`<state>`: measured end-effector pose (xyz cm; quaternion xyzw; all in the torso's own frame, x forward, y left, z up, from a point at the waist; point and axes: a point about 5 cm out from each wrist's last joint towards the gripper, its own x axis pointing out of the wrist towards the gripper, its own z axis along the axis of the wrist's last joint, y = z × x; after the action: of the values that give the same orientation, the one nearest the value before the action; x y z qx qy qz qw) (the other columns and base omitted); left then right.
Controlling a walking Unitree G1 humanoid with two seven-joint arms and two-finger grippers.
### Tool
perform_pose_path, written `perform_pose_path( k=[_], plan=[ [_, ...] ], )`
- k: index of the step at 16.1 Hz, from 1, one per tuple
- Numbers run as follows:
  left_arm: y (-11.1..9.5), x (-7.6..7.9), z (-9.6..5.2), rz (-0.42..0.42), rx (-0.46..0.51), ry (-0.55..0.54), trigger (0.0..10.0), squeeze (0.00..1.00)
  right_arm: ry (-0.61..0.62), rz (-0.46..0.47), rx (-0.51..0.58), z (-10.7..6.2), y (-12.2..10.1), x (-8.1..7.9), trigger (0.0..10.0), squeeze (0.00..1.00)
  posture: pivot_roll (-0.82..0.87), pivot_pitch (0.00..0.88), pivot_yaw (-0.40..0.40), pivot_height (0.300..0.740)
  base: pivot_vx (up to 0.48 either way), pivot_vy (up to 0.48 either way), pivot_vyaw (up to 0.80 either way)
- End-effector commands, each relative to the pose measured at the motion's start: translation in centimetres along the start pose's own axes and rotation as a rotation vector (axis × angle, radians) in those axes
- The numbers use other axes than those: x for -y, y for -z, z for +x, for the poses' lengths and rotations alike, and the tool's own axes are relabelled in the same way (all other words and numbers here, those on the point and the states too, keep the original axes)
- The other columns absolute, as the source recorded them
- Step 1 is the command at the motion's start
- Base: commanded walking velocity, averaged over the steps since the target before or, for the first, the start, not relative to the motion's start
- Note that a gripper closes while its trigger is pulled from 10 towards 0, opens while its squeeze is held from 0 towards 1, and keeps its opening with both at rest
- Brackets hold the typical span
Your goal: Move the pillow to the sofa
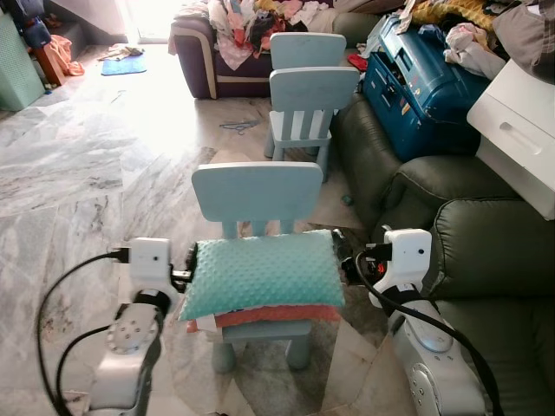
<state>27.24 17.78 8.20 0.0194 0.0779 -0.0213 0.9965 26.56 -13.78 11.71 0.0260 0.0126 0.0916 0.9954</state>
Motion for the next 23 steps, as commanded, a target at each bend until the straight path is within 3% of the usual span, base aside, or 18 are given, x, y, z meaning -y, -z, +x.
perform_pose_path(
  k=[1, 5, 10, 23],
  plan=[
    [-0.42, 0.34, 0.57, 0.005, 0.021, 0.016, 10.0, 0.00, 0.030, -0.002, 0.017, 0.64, -0.36, 0.43, 10.0, 0.00, -0.09, 0.077, -0.018, 0.740, 0.000, 0.000, 0.00],
    [-0.71, 0.01, 0.66, -0.011, 0.040, 0.018, 10.0, 0.00, 0.063, 0.004, 0.041, 1.47, -0.90, 1.19, 10.0, 0.00, -0.08, 0.087, -0.017, 0.740, 0.000, 0.000, 0.00],
    [-1.12, -0.21, 0.34, -0.027, 0.080, 0.052, 10.0, 0.00, 0.054, 0.003, 0.043, 1.19, -0.80, 1.15, 10.0, 0.00, -0.09, 0.099, -0.022, 0.740, 0.000, 0.000, 0.00],
    [-0.65, 0.46, 0.01, -0.030, 0.070, 0.071, 10.0, 0.00, 0.028, -0.009, 0.048, 1.16, -0.93, 1.16, 10.0, 0.00, -0.09, 0.090, -0.034, 0.740, 0.368, 0.000, 0.00]
  ],
)
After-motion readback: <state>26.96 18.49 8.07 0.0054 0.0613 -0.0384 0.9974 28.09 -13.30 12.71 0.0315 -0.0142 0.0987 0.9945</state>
